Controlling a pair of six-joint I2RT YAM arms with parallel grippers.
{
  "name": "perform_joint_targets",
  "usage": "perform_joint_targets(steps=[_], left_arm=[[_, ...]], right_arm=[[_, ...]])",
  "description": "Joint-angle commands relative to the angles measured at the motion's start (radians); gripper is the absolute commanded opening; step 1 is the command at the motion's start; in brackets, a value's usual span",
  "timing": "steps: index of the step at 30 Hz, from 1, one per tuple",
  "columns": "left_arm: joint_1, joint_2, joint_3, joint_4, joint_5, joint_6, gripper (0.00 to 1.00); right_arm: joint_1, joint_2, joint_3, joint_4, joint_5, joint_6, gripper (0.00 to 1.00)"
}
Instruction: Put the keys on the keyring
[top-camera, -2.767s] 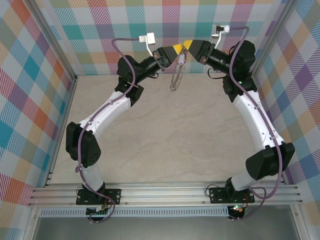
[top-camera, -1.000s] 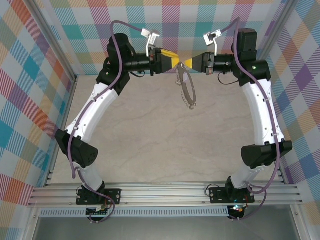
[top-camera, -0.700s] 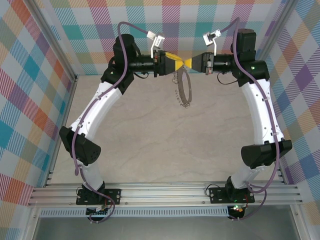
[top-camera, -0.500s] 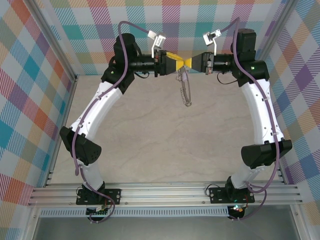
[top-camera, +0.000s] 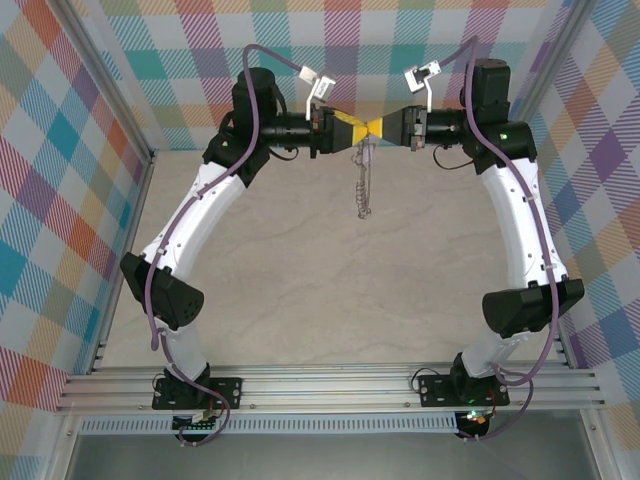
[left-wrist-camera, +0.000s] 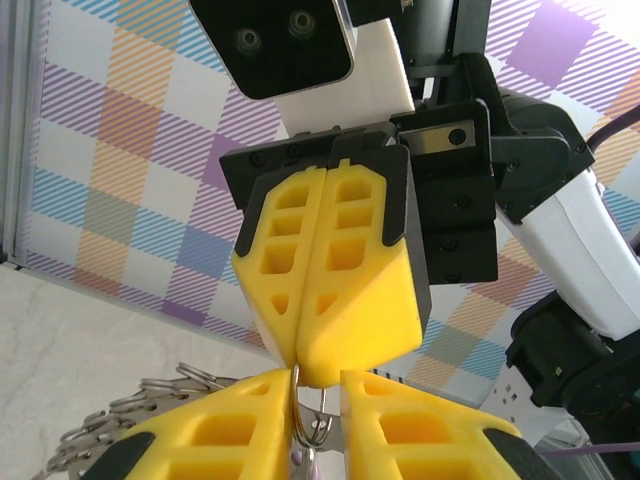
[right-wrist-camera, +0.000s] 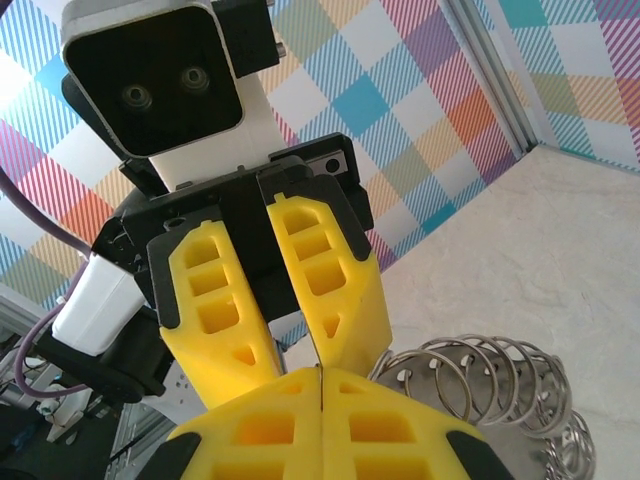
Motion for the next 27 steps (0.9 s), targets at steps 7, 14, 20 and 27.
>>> perform_joint_targets(steps=[7, 14, 20, 27], left_arm=[[-0.028, 0.015, 0.051, -0.006, 0.014, 0.023, 0.09], [-0.051, 0.038, 0.084, 0.044, 0.017, -0.011, 0.0], [-0.055, 0.041, 0.076, 0.112, -0.046, -0.054, 0.0], [-0.045, 0.015, 0.011, 0.291, -0.122, -0.15, 0.0]], right_arm=[[-0.009, -0.031, -0.014, 0.061, -0.029, 0.022, 0.0], [-0.009, -0.04, -0.035, 0.098, -0.022, 0.05, 0.0], [-0.02, -0.062, -0.056, 0.131, 0.033, 0.085, 0.21], [-0.147, -0.199, -0.249, 0.375, 0.054, 0.258, 0.37]])
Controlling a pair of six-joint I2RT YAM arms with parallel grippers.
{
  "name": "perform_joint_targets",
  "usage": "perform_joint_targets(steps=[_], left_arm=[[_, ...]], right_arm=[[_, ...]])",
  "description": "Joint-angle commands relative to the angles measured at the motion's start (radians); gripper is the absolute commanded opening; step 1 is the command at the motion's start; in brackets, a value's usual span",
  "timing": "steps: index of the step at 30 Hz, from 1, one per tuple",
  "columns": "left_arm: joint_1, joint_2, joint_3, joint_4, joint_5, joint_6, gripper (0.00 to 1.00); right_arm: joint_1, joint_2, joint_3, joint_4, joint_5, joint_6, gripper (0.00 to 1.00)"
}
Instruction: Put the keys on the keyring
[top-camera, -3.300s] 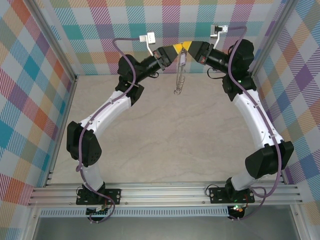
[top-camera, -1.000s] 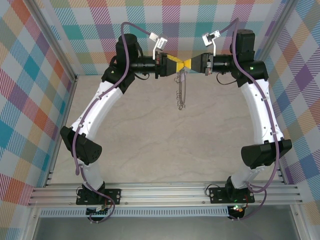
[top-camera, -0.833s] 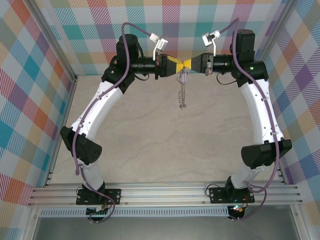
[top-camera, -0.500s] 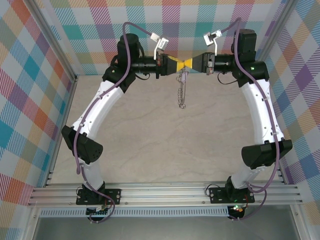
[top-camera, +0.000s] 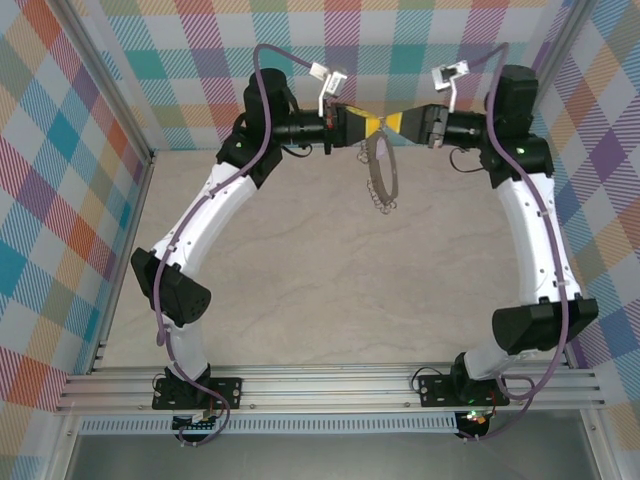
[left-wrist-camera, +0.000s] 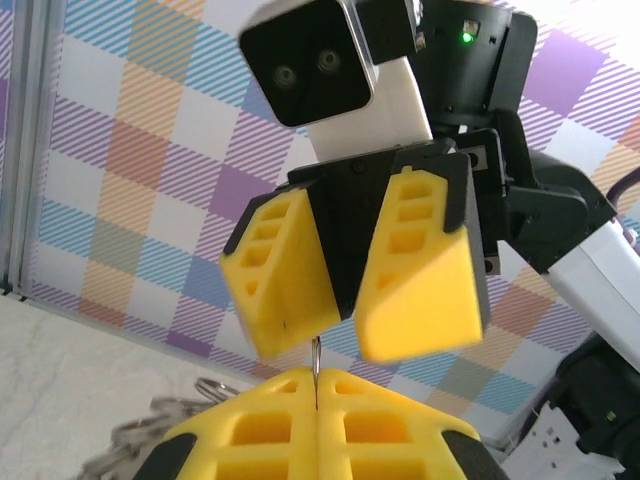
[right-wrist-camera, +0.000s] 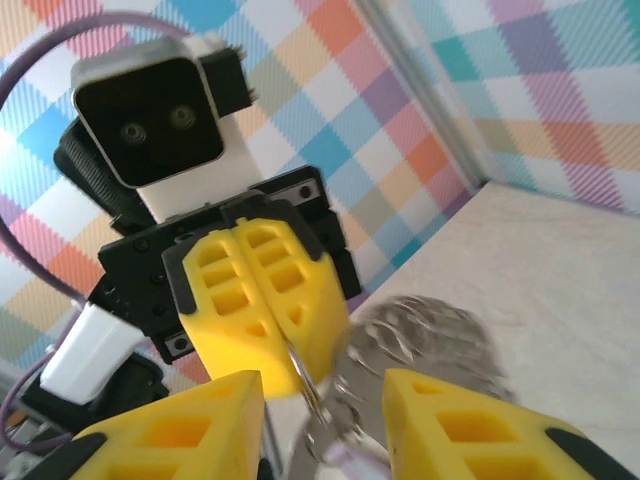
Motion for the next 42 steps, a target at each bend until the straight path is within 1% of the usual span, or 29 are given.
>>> perform_joint_targets(steps=[1, 7, 11, 14, 18, 25, 27, 29, 31, 33, 36, 38, 42], left_arm=[[0.0, -0.029, -0.015, 0.175, -0.038, -0.083, 0.0], [0.004, -0.012, -0.013, 0.3, -0.032, -0.193, 0.0], [0.004, 0.006, 0.0, 0.347, -0.029, -0.247, 0.0], [0.004, 0.013, 0.002, 0.382, -0.031, -0.282, 0.0], [0.004, 0.024, 0.002, 0.421, -0.034, -0.321, 0.0], [0.004, 0.034, -0.002, 0.464, -0.036, -0.373, 0.0], [0.004, 0.031, -0.008, 0.466, -0.04, -0.375, 0.0], [0.005, 0.029, -0.013, 0.467, -0.042, -0.376, 0.0], [0.004, 0.027, -0.02, 0.467, -0.045, -0.375, 0.0], [0.004, 0.025, -0.026, 0.469, -0.047, -0.376, 0.0], [0.004, 0.021, -0.032, 0.468, -0.054, -0.371, 0.0], [0.004, 0.018, -0.036, 0.472, -0.059, -0.371, 0.0], [0.006, 0.011, -0.049, 0.48, -0.068, -0.372, 0.0]], right_arm=[[-0.048, -0.072, -0.063, 0.146, 0.022, 0.083, 0.37], [-0.048, -0.157, -0.256, 0.269, 0.092, 0.132, 0.45], [-0.044, -0.168, -0.329, 0.383, 0.078, 0.212, 0.48], [-0.025, -0.172, -0.342, 0.43, 0.078, 0.239, 0.52], [0.021, -0.161, -0.328, 0.448, 0.083, 0.241, 0.56], [0.085, -0.121, -0.275, 0.461, 0.092, 0.24, 0.58], [0.097, -0.109, -0.261, 0.462, 0.092, 0.241, 0.55], [0.103, -0.106, -0.254, 0.461, 0.09, 0.24, 0.47], [0.103, -0.109, -0.255, 0.461, 0.092, 0.24, 0.36], [0.104, -0.117, -0.255, 0.442, 0.097, 0.229, 0.21], [0.103, -0.127, -0.251, 0.409, 0.1, 0.206, 0.05], [0.103, -0.133, -0.248, 0.384, 0.106, 0.19, 0.0], [0.104, -0.137, -0.243, 0.377, 0.115, 0.193, 0.0]])
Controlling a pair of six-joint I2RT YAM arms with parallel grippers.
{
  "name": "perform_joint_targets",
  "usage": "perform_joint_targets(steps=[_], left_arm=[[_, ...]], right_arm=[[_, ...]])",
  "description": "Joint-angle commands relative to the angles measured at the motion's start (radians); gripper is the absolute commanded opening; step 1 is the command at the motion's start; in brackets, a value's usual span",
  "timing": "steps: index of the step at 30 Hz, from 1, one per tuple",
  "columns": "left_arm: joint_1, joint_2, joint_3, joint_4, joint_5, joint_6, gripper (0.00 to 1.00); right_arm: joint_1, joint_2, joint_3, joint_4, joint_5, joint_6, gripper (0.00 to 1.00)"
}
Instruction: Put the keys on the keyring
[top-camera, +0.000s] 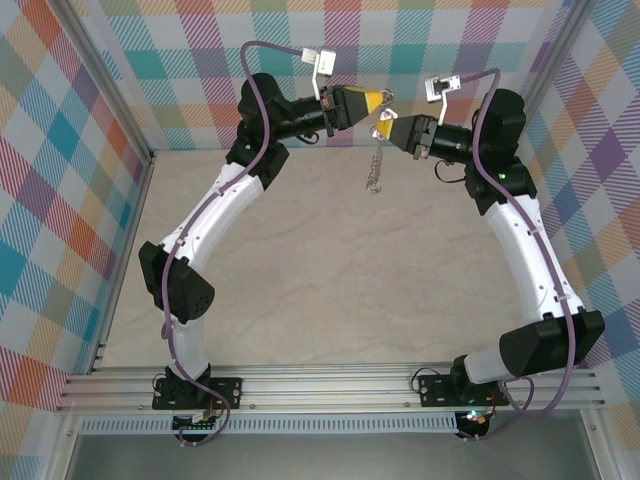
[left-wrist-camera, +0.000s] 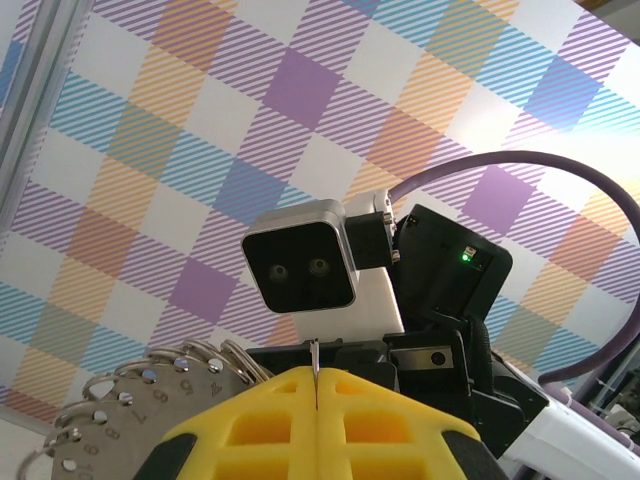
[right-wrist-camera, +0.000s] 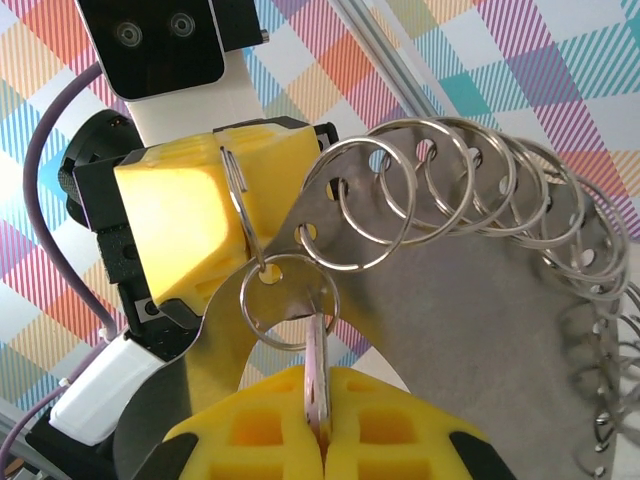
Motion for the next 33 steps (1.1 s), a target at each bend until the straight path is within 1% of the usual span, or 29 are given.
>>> perform_joint_targets(steps=[1, 4, 8, 14, 22, 24, 25, 27, 28, 30, 33], left_arm=[[0.006, -0.024, -0.012, 0.073, -0.018, -0.007, 0.0], [0.004, -0.031, -0.03, 0.085, -0.028, -0.009, 0.0], [0.003, -0.038, -0.056, 0.093, -0.041, -0.007, 0.0], [0.001, -0.062, -0.11, 0.107, -0.069, 0.009, 0.0], [0.0, -0.073, -0.142, 0.148, -0.104, -0.023, 0.0], [0.0, -0.074, -0.146, 0.159, -0.118, -0.033, 0.0], [0.0, -0.074, -0.15, 0.166, -0.125, -0.04, 0.0], [0.0, -0.074, -0.154, 0.187, -0.132, -0.057, 0.0], [0.0, -0.073, -0.156, 0.196, -0.136, -0.062, 0.0], [0.0, -0.069, -0.157, 0.22, -0.139, -0.084, 0.0], [0.0, -0.064, -0.162, 0.255, -0.144, -0.112, 0.0]], right_arm=[[0.004, -0.021, 0.037, 0.002, 0.004, -0.01, 0.0], [0.012, -0.005, 0.05, 0.024, -0.001, 0.017, 0.0], [0.047, 0.026, 0.09, 0.015, 0.002, 0.015, 0.0], [0.096, 0.065, 0.15, -0.042, 0.009, -0.02, 0.0], [0.098, 0.055, 0.114, -0.145, 0.044, -0.08, 0.0], [0.097, 0.043, 0.101, -0.177, 0.051, -0.092, 0.2], [0.095, 0.033, 0.095, -0.191, 0.055, -0.1, 0.26], [0.089, 0.003, 0.07, -0.224, 0.069, -0.121, 0.41], [0.085, -0.015, 0.055, -0.239, 0.08, -0.132, 0.46], [0.066, -0.059, 0.011, -0.255, 0.086, -0.138, 0.52], [0.026, -0.126, -0.038, -0.281, 0.093, -0.141, 0.56]])
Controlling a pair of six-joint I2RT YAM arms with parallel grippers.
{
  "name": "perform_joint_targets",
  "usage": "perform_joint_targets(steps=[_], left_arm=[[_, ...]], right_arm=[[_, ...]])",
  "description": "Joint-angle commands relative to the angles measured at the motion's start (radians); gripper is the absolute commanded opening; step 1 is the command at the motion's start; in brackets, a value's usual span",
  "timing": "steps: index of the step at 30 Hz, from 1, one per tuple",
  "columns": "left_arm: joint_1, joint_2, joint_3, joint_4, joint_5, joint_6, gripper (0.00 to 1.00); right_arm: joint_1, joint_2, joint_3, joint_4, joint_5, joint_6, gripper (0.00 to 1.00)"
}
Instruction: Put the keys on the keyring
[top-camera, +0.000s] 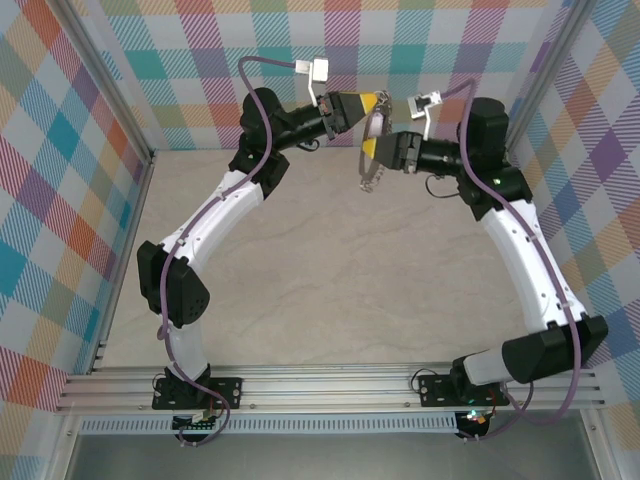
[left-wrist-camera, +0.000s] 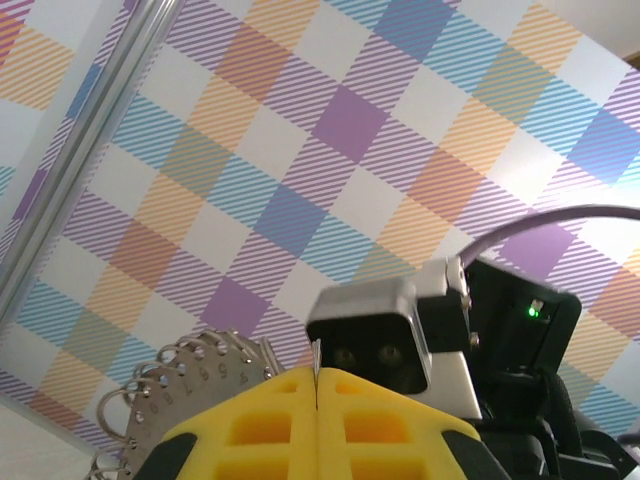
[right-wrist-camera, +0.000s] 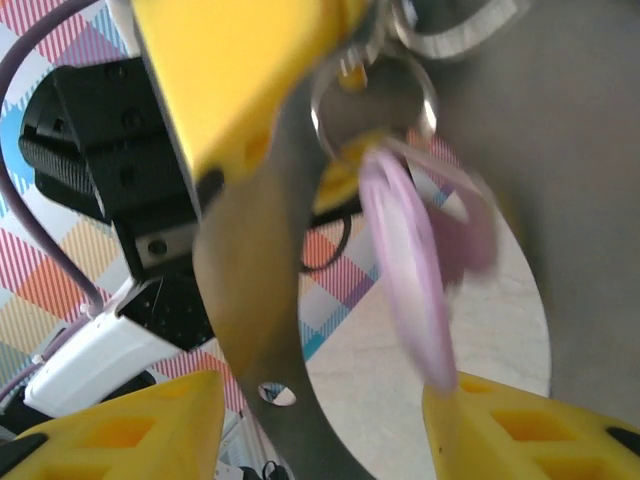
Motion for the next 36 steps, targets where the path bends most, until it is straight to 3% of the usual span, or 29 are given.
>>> perform_joint_targets(steps=[1, 7, 16, 36], left_arm=[[-0.005, -0.017, 0.003, 0.124, -0.017, -0.048, 0.0], [-0.005, -0.009, 0.01, 0.138, -0.007, -0.069, 0.0], [-0.005, -0.03, 0.008, 0.088, 0.024, -0.042, 0.0], [-0.01, -0.062, 0.012, 0.033, 0.064, -0.014, 0.0]], right_arm=[[-0.046, -0.1, -0.038, -0.044, 0.01, -0.033, 0.56], [-0.109, -0.169, -0.047, -0.048, 0.042, -0.02, 0.57], [-0.112, -0.128, -0.027, 0.04, 0.094, 0.036, 0.56], [-0.103, -0.042, -0.046, 0.254, -0.018, 0.146, 0.58]])
